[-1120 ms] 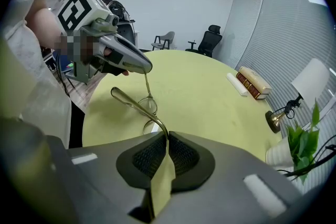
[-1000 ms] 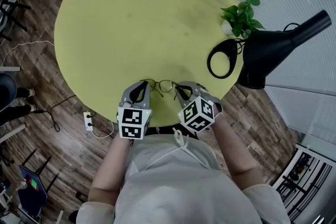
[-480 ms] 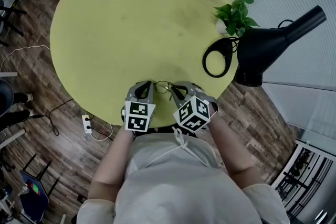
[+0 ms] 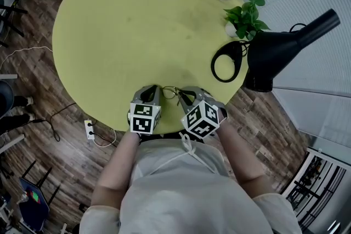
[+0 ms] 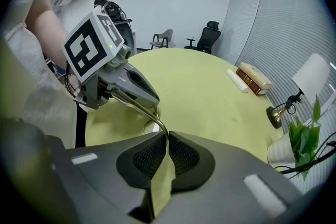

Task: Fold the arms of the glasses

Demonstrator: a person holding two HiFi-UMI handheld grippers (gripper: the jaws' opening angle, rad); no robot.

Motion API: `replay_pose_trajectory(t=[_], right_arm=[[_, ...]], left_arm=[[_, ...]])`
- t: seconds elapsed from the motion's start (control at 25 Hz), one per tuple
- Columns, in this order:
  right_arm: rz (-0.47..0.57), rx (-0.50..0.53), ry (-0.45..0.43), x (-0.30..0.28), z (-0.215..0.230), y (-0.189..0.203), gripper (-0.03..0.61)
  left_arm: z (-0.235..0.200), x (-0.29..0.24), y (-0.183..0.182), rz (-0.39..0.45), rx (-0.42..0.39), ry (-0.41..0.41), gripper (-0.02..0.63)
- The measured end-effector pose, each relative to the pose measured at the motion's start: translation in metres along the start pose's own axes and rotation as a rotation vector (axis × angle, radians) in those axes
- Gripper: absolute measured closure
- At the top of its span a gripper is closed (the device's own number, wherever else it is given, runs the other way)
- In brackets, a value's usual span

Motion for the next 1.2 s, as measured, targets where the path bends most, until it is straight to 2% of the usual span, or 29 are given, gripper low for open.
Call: replay_pose_trajectory(t=[0.36, 0.52, 0.68, 0.96, 1.2], right_arm=[[-0.010, 0.025, -0.003, 0.001, -0.002, 0.002, 0.560], [-0.012, 0.049, 0.003, 0.002, -0.001, -0.001, 0.560], [-0.013, 0.066, 0.009, 0.002, -0.001, -0.001, 0.560], [-0.015, 0.094, 0.006, 0.004, -0.008, -0.001, 0.560], [-0.007, 0.113, 0.011, 0.007, -0.009, 0.000, 0.560]], left_arm=[[-0.001, 0.023, 0.007, 0.007, -0.025, 0.002, 0.607], [-0.013, 0.037, 0.035, -0.057, 0.027, -0.034, 0.607], [-0.012, 0.035, 0.043, -0.081, 0.102, 0.006, 0.607], [-0.014, 0.025, 0.048, -0.155, 0.105, 0.026, 0.607], [-0.015, 0.024, 0.046, -0.164, 0.118, 0.034, 0.607]])
Point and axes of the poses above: the fingertips, and each gripper's own axes: x backward along the fingers, z to its right, y out of its underside, the point moved 6 cm from there along x, backward along the fingers, and after that the axes turned 8 degrees about y, right-handed, at the moved point
